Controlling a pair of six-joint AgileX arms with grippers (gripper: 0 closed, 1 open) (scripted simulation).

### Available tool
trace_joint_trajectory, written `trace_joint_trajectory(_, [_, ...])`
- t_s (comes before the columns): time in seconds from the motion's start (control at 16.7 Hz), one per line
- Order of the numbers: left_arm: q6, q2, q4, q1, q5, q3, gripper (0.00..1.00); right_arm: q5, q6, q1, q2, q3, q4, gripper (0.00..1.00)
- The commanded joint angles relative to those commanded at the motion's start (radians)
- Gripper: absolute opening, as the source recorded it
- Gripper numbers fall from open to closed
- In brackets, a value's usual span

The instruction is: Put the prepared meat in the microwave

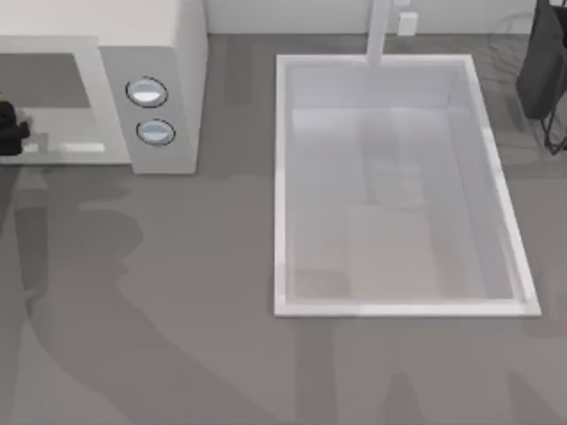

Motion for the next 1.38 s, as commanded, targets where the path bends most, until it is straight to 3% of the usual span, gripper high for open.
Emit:
trace_joint_trajectory(0.3, [0.003,0.038,0.250,-0.002,0.039,-0.090,0.00,0.000,0.000,0.000,0.000,0.000,0.000,1.00])
trace_joint_trajectory(0.78, [0.004,0.047,0.267,-0.009,0.041,-0.084,0.00,0.000,0.000,0.000,0.000,0.000,0.000,1.00])
trace_joint_trajectory(1.38, [-0.023,0.323,0.069,-0.057,0.002,0.389,0.00,0.000,0.000,0.000,0.000,0.000,0.000,1.00])
